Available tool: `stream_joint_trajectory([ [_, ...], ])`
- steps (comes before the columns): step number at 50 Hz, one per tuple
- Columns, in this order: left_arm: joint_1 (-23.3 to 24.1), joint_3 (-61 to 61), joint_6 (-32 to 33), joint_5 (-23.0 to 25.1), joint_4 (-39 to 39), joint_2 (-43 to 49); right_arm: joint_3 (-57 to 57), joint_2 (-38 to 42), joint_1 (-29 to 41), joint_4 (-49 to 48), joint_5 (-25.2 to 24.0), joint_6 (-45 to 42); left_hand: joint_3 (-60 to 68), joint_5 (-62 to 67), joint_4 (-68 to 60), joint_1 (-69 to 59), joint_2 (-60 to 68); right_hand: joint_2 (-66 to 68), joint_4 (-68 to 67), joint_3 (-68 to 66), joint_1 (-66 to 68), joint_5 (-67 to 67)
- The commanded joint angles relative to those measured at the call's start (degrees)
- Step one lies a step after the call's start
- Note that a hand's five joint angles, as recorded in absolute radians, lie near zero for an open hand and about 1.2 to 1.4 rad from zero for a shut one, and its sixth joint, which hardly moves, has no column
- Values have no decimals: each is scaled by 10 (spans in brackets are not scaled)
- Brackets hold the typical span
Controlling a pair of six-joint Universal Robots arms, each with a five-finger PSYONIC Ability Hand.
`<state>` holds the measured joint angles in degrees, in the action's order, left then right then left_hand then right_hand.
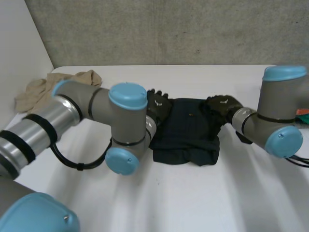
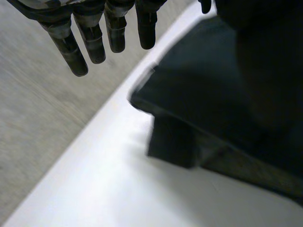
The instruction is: Fold the laundry.
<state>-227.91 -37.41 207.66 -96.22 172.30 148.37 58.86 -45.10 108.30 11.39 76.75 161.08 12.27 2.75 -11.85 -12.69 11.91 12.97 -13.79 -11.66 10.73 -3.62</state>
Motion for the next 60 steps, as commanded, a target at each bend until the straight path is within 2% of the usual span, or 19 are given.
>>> stream_joint_trajectory([
  [1,-3,-60,-24,6,19,-112,82,-124,1,-61,23,-1,6,2,-11,-2,10,-30,38,17,-7,36],
  [5,-4,-134,-62,53,48,-176,171,-189,2,-120,35,-2,3,-2,-7,1,7,-30,38,17,-7,36],
  [6,-6,-168,-79,88,54,-204,189,-201,2,-130,36,-4,5,0,-9,0,8,-30,38,17,-7,36],
  [9,-20,-220,-105,151,55,-258,256,-236,5,-152,39,-1,5,0,-9,0,8,-30,38,17,-7,36],
  [10,-35,-256,-123,194,56,-292,272,-241,8,-154,39,0,5,0,-9,0,8,-30,38,17,-7,36],
  [13,-57,-306,-150,257,57,-334,330,-245,26,-163,38,3,5,0,-9,0,8,-30,38,17,-7,36],
  [14,-67,-335,-164,296,57,-356,342,-245,31,-167,38,3,5,0,-9,0,8,-30,38,17,-7,36],
  [19,-85,-391,-181,373,57,-394,413,-242,52,-241,39,19,5,0,-9,0,8,-30,38,17,-7,36],
  [26,-97,-433,-182,383,58,-421,433,-191,73,-334,44,24,1,-3,-5,3,5,-30,38,17,-7,36],
  [35,-96,-435,-183,382,65,-425,396,-116,94,-435,99,14,1,-3,-5,3,5,-30,38,17,-7,36],
  [45,-96,-438,-183,382,66,-425,317,-55,104,-445,107,0,1,-3,-5,3,5,-30,38,17,-7,36],
  [49,-96,-439,-183,382,66,-425,289,-35,104,-443,109,-2,1,-3,-5,3,5,68,-60,-82,91,-62],
  [53,-96,-442,-183,382,67,-425,266,-24,104,-443,108,-2,1,-3,-5,3,5,251,-243,-265,274,-245],
  [54,-96,-442,-183,382,67,-425,260,-22,103,-443,107,-2,1,-3,-5,3,5,404,-395,-417,426,-397],
  [57,-96,-442,-183,382,68,-425,250,-22,103,-443,105,-1,0,-5,-4,5,3,669,-661,-683,692,-663],
  [60,-96,-442,-183,382,68,-425,248,-29,103,-441,101,-3,0,-5,-4,5,3,670,-662,-683,693,-664],
])
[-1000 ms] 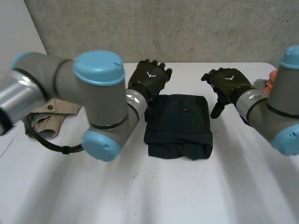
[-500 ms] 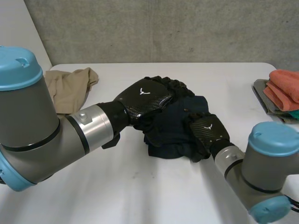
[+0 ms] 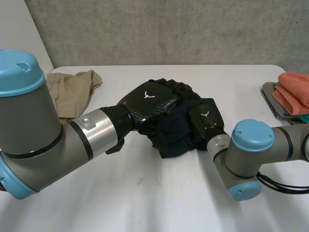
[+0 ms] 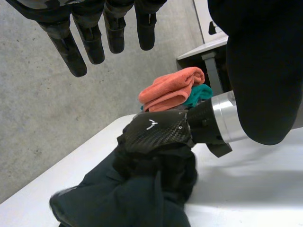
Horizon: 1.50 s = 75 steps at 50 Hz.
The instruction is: Fold the laundry.
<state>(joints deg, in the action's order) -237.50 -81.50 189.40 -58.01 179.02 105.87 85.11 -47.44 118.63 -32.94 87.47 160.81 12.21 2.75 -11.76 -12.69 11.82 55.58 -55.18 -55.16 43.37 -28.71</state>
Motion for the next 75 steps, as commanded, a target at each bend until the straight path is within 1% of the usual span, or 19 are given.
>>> stream_joint_trajectory([
  [1,0,-1,0,0,1,0,-13,-8,-2,2,-6,-1,0,-5,-5,5,4,244,-248,-248,366,-413],
  [6,-1,-1,0,0,1,-2,1,-45,-13,28,-10,-8,0,-5,-5,5,4,244,-248,-248,366,-413],
  [9,-2,-1,0,0,1,-6,15,-62,-37,37,-18,-20,2,-3,-6,3,6,244,-248,-248,366,-413],
  [10,-2,-1,-1,0,1,-6,23,-73,-63,41,-31,-33,2,-3,-6,3,6,244,-248,-248,366,-413],
  [13,-4,-1,0,0,1,-8,38,-91,-96,42,-68,-59,2,-3,-6,3,6,244,-248,-248,366,-413],
  [14,-4,-1,-1,0,1,-9,45,-101,-116,42,-101,-78,2,-3,-6,3,6,244,-248,-248,366,-413],
  [18,-4,0,0,0,1,-11,44,-114,-150,38,-169,-109,2,-3,-6,3,6,244,-248,-248,366,-413],
  [21,-5,0,0,0,2,-14,24,-117,-168,36,-199,-114,0,-5,-5,5,4,244,-248,-248,366,-413],
  [32,-5,-1,-1,0,5,-14,-141,-131,-219,36,-211,-75,0,-5,-5,5,4,244,-248,-248,366,-413],
  [40,-6,-1,-1,0,5,-20,-251,-141,-311,35,-229,14,0,-5,-5,5,4,244,-248,-248,366,-413],
  [44,-6,-2,-1,0,5,-20,-275,-132,-371,34,-261,54,0,-5,-5,5,4,244,-248,-248,366,-413],
  [45,-6,-2,-1,0,5,-20,-279,-123,-396,33,-283,64,0,-5,-5,5,4,244,-248,-248,366,-413],
  [48,-5,-2,-1,0,5,-20,-283,-103,-427,27,-322,73,0,-5,-5,5,4,244,-248,-248,366,-413],
  [49,-5,-2,0,0,5,-20,-285,-89,-444,17,-346,78,0,-5,-5,5,4,244,-248,-248,366,-413],
  [53,-4,-2,-1,0,5,-19,-282,-51,-473,-21,-400,85,0,-5,-5,5,4,244,-248,-248,366,-413],
  [56,-4,-3,-1,0,6,-19,-276,-27,-493,-44,-426,93,0,-5,-5,5,4,244,-248,-248,366,-413],
  [61,-5,-6,0,0,13,-18,-255,31,-544,-98,-479,136,2,-3,-6,3,6,244,-248,-248,366,-413],
  [67,-5,-7,0,-1,19,-18,-236,84,-571,-154,-512,160,2,-3,-6,3,6,244,-248,-248,366,-413],
  [75,-2,-7,-1,-4,19,-19,-217,98,-594,-180,-542,174,2,-3,-6,3,6,244,-248,-248,366,-413],
])
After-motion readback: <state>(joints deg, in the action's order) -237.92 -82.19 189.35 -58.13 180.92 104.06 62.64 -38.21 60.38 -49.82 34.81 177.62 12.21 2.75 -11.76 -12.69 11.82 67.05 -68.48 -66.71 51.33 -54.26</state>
